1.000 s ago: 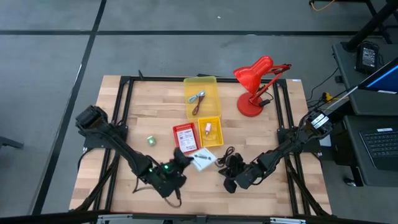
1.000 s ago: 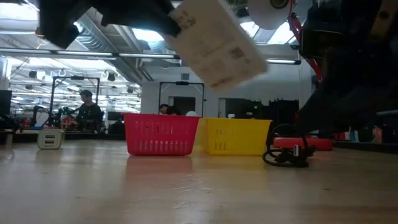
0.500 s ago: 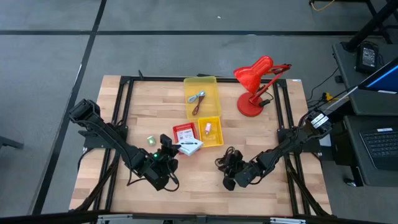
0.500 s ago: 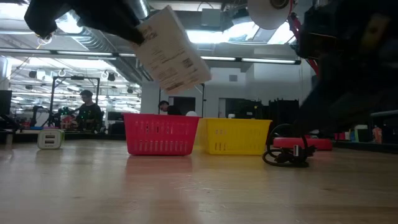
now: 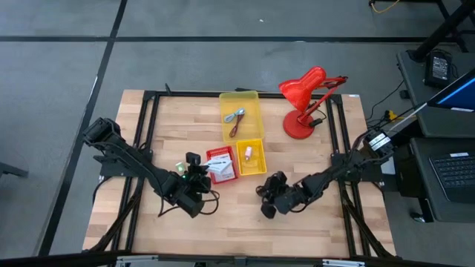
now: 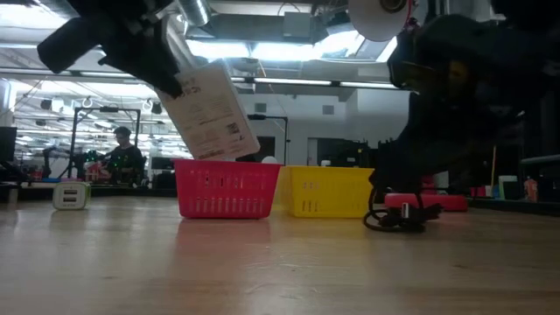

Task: Pick and place items into bin
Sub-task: Put the white card reader box into the red bin

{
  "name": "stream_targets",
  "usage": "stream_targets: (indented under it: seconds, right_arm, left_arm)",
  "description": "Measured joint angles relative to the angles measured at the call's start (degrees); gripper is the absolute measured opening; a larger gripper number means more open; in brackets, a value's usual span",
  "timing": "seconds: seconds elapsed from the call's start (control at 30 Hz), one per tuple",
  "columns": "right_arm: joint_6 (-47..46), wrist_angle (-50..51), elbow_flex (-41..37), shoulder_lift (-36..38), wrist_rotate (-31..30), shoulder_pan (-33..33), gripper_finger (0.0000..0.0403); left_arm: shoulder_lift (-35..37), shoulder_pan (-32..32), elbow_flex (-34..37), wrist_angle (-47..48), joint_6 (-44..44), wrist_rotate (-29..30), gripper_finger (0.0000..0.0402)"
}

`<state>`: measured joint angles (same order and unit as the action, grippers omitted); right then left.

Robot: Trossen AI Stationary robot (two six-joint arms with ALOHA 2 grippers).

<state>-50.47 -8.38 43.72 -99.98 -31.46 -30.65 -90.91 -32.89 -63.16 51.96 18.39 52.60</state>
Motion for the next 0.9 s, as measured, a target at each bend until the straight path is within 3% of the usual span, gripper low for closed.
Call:
stream_targets:
  seconds: [0.67,0.9]
  right_arm:
    - [2.9,0.1,0.0,0.0,0.0,0.8,0.0]
    - [3.0,0.1,0.0,0.0,0.0,0.8,0.0]
  left_arm:
    - [0.0,6.6,0.0,0.6,-1.0,-3.3,0.004]
    - [0.0,7.6,0.0,0.7,-1.2,-5.4,0.0063]
